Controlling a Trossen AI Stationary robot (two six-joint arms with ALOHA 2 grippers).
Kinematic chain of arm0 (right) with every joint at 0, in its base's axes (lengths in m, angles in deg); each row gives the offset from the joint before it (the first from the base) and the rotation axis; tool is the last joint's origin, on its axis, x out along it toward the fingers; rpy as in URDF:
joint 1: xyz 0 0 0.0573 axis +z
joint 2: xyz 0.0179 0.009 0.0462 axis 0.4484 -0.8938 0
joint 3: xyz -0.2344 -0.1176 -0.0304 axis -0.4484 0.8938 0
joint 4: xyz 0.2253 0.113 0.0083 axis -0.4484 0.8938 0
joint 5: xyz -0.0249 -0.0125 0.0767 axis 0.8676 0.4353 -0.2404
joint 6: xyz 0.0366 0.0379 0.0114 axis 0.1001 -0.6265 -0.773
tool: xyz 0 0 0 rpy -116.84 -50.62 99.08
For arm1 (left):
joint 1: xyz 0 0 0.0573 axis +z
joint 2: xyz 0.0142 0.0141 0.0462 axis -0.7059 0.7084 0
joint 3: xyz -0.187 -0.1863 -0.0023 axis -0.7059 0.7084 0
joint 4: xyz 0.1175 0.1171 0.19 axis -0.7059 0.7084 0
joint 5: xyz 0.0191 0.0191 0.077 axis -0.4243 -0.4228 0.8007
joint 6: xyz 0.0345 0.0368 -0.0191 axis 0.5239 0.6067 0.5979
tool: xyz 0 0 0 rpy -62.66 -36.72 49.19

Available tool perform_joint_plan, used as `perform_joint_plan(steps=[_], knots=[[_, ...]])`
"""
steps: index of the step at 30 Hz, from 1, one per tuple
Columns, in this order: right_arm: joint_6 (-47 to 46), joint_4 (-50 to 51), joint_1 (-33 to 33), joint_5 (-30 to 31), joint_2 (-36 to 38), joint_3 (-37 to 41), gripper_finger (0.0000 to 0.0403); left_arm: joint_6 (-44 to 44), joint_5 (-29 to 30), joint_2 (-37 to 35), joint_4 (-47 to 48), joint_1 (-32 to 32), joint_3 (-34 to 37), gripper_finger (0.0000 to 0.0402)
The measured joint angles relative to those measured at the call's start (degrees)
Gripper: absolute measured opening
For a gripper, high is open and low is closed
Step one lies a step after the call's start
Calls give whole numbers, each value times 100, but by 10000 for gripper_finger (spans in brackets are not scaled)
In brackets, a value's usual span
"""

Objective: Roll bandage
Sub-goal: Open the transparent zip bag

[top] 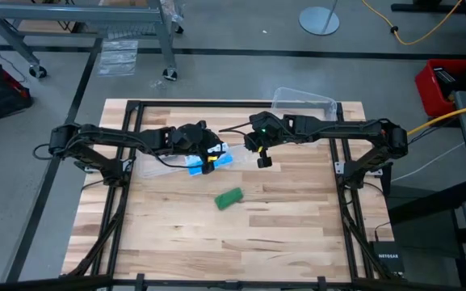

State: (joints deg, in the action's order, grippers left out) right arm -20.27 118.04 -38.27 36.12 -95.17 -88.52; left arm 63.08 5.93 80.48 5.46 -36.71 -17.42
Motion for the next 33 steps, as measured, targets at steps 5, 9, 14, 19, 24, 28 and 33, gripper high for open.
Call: perform_joint_plan(steps=[5,9,14,19,24,28,33], knots=[[0,0,1,0,0,-1,0,0,2,0,-259,0,0,166],[0,0,1,-1,0,0,0,-2,1,0,-383,13,0,166],[0,0,1,-1,0,1,0,0,4,0,-384,17,0,166],[0,0,5,-4,0,0,0,0,120,0,-378,17,0,166],[-9,0,5,-299,0,0,0,0,209,0,-237,22,0,166],[-9,0,5,-319,0,-1,0,-2,208,0,-65,20,0,166],[-8,-2,5,-300,-2,-1,0,-4,205,0,269,6,0,166]])
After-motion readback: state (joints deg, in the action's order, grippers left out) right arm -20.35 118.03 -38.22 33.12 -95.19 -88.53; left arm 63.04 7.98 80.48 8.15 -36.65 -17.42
